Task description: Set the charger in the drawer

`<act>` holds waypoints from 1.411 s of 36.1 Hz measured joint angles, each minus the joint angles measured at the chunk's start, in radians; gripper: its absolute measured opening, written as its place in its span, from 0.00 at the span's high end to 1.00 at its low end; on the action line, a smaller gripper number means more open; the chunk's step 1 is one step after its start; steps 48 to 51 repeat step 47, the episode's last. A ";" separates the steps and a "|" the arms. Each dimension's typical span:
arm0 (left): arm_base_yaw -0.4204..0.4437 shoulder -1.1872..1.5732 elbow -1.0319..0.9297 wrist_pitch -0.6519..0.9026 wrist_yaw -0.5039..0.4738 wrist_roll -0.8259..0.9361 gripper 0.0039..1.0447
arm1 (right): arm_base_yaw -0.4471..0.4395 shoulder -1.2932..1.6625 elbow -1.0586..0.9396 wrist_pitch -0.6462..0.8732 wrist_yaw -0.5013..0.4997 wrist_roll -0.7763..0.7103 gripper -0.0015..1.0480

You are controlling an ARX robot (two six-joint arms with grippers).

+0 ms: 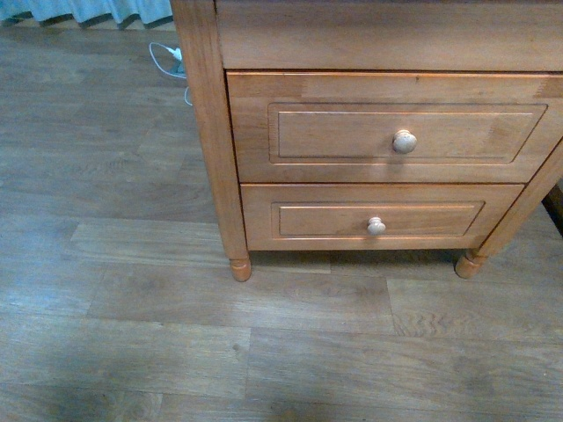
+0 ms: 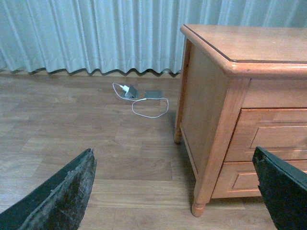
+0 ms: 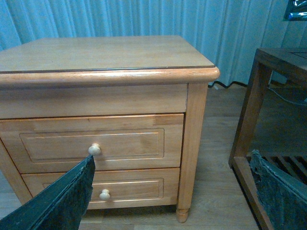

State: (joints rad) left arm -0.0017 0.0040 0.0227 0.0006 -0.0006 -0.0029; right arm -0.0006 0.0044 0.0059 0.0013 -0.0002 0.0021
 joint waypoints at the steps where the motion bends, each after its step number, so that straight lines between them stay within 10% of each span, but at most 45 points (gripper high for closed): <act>1: 0.000 0.000 0.000 0.000 0.000 0.000 0.06 | 0.000 0.000 0.000 0.000 0.000 0.000 0.09; 51: 0.000 0.000 0.000 0.000 0.000 0.000 0.06 | 0.000 0.000 0.000 0.000 0.000 0.000 0.09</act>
